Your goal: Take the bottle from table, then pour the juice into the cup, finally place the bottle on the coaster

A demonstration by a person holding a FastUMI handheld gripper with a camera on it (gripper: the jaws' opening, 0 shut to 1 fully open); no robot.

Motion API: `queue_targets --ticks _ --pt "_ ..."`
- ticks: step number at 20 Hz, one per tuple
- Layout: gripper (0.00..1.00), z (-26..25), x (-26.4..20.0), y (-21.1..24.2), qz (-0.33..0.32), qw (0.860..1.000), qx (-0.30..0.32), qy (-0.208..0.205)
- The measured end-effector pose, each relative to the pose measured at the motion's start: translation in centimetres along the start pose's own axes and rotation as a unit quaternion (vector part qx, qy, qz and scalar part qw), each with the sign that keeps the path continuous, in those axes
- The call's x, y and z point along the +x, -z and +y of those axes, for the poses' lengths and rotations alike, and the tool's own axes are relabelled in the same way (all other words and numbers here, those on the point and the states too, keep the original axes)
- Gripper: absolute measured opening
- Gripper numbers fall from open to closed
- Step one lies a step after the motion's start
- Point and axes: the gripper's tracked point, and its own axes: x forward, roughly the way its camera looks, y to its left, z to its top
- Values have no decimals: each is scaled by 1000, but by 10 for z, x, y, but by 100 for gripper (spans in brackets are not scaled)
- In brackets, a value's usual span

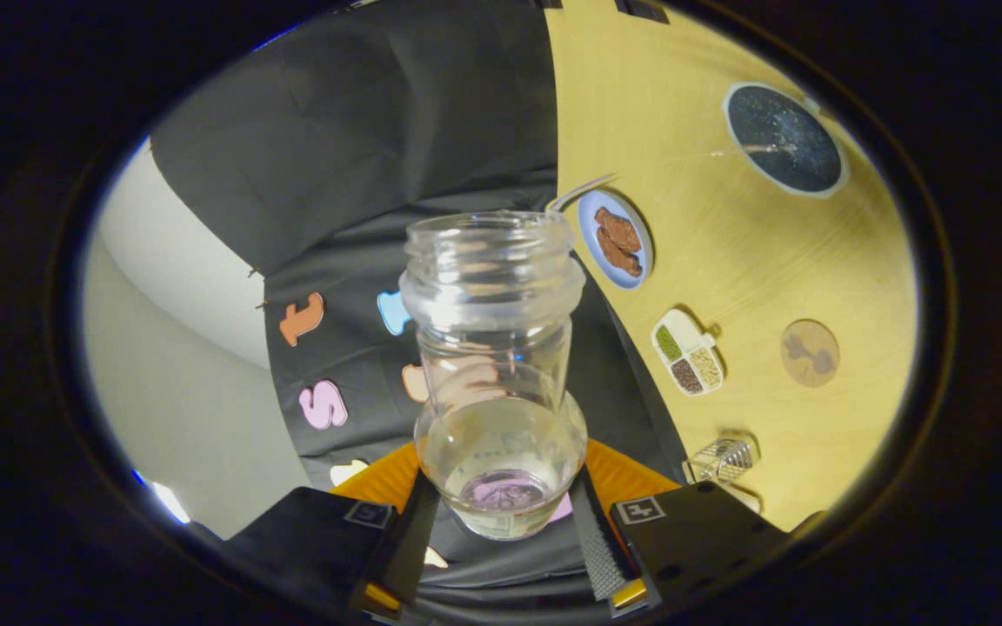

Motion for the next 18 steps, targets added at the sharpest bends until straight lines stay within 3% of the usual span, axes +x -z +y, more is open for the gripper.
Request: queue_targets --ticks 18 --pt "99 3 3 -13 -18 999 38 -5"
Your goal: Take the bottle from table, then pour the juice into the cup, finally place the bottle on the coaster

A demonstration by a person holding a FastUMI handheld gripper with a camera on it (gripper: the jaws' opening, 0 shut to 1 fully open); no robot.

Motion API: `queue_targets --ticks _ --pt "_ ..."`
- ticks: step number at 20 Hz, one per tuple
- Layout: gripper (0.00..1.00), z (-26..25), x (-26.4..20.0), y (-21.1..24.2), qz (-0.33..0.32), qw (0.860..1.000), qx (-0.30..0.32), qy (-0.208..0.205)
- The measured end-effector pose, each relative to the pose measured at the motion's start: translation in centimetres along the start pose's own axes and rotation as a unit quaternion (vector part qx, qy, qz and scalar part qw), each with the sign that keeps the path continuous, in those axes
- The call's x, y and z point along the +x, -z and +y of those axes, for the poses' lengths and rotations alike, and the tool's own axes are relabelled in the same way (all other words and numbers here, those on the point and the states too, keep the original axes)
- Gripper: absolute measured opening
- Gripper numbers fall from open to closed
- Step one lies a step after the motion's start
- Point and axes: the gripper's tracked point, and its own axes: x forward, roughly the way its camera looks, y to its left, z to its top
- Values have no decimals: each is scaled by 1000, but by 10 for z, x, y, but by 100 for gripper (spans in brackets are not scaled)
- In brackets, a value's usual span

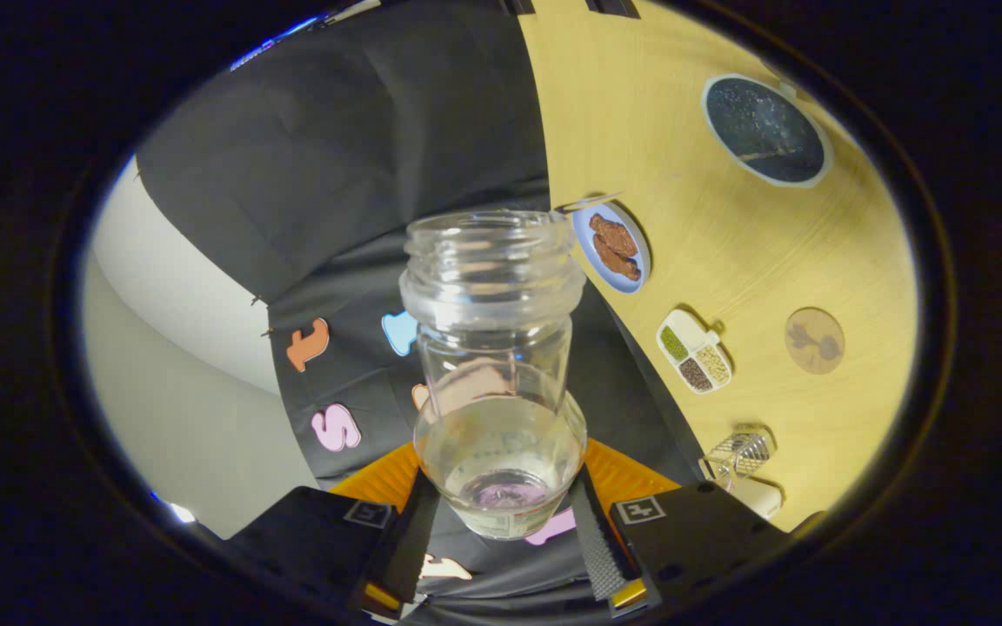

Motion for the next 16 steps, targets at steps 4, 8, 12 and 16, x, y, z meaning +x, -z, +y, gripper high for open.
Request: queue_targets --ticks 4,8,12,16 --pt "99 0 2 -2 -1 1000 1 1" --pt "99 -1 1 -4 -1 1000 -1 3" --pt "99 0 -1 -3 -1 1000 -1 3" --pt "100 0 2 -3 -2 1000 -3 5"
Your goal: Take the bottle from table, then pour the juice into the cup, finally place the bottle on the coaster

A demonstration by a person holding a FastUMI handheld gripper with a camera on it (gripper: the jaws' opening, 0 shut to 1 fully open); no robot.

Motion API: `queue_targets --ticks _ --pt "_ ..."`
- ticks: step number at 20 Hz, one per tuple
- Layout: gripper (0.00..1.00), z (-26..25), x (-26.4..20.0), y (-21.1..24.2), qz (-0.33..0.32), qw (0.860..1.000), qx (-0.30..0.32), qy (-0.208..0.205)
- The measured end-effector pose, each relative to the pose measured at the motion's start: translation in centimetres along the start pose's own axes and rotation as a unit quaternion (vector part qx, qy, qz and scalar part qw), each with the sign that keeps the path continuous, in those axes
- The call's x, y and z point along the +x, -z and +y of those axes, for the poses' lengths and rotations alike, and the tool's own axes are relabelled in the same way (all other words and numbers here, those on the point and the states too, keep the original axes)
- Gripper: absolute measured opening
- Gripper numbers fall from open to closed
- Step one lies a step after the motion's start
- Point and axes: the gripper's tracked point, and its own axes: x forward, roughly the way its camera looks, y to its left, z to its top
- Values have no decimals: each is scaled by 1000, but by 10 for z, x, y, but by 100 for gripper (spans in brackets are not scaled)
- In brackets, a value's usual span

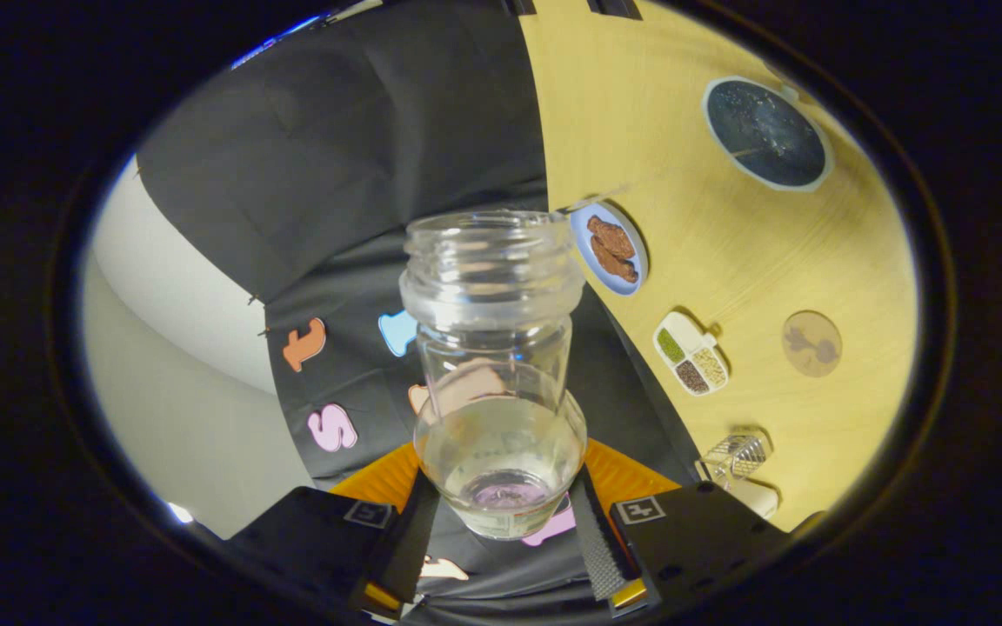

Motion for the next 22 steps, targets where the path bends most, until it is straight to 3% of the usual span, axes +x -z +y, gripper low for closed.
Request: queue_targets --ticks 4,8,12,18,22 --pt "100 -7 1 -1 -1 1000 -20 12" --pt "100 -27 -5 -3 3 988 -145 52" --pt "100 -43 -12 -2 26 949 -300 90" --pt "100 -58 -6 -2 47 913 -392 102" --pt "100 -70 3 -2 59 874 -469 116"
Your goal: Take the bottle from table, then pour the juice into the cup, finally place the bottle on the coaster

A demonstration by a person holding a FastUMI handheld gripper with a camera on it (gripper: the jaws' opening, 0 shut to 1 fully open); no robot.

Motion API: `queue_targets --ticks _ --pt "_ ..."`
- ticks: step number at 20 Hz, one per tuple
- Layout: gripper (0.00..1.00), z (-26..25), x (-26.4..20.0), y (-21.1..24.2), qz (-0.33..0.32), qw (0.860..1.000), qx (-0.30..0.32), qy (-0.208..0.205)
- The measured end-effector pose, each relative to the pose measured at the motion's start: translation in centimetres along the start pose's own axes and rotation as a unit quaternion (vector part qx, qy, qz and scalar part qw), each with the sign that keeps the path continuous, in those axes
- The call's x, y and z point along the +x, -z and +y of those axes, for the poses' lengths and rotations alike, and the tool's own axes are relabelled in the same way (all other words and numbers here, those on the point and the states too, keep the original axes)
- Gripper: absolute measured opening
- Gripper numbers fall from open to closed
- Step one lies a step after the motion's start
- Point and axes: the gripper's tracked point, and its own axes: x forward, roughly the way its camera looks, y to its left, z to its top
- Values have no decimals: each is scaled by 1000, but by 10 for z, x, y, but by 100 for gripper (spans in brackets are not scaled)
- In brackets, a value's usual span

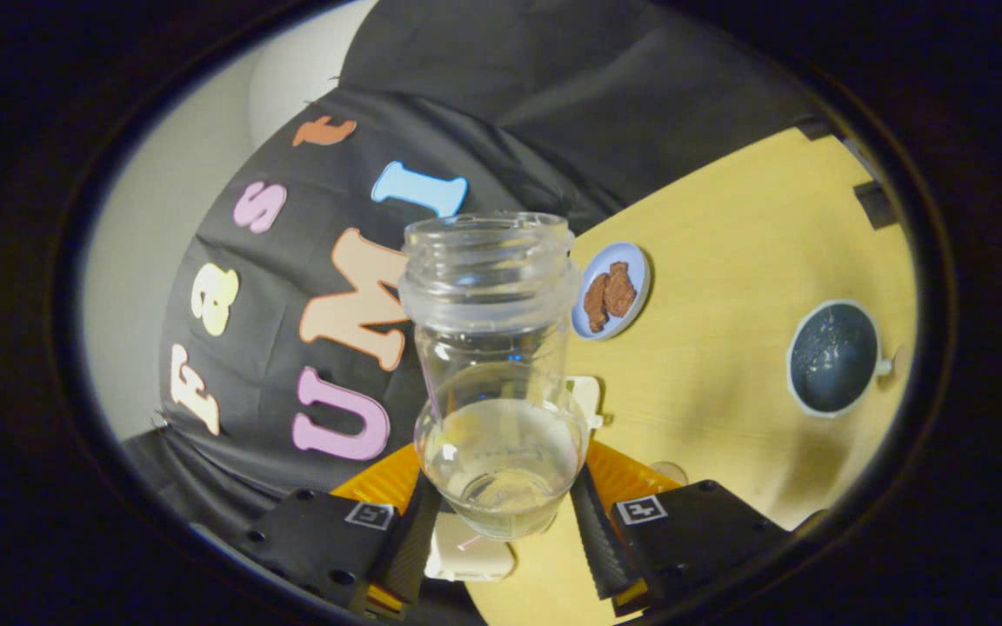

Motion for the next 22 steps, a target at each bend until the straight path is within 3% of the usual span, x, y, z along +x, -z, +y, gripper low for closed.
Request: queue_targets --ticks 10,16,22 --pt "100 -38 26 38 15 982 -181 49" --pt "100 -62 44 62 18 956 -279 90" --pt "100 -80 65 78 15 934 -334 128"
